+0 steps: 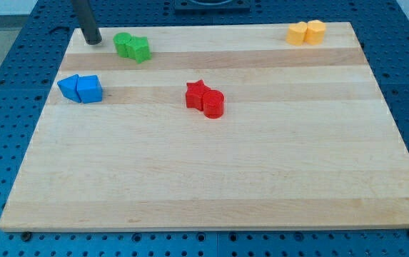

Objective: Move the green star to the top center

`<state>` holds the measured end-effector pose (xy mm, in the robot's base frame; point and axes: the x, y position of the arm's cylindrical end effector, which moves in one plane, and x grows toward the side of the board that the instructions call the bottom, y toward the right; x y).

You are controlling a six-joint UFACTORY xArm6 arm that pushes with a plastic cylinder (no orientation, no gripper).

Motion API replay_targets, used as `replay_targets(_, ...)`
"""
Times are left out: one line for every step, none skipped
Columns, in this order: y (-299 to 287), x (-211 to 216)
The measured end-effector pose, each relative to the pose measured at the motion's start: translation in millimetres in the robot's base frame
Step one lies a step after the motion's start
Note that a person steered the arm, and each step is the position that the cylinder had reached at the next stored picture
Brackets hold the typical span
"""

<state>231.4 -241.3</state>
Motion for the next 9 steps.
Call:
replay_targets(12.0, 19.0)
replay_targets(40.4, 28.6)
replay_targets(88.5, 31.9)
replay_targets(129.5, 33.7)
replay_targets(143.8, 33.7)
replay_targets(109.7, 35.0)
replay_targets(90.5, 50.6)
replay_targets(94.4, 78.2)
replay_targets(138.5, 85.0)
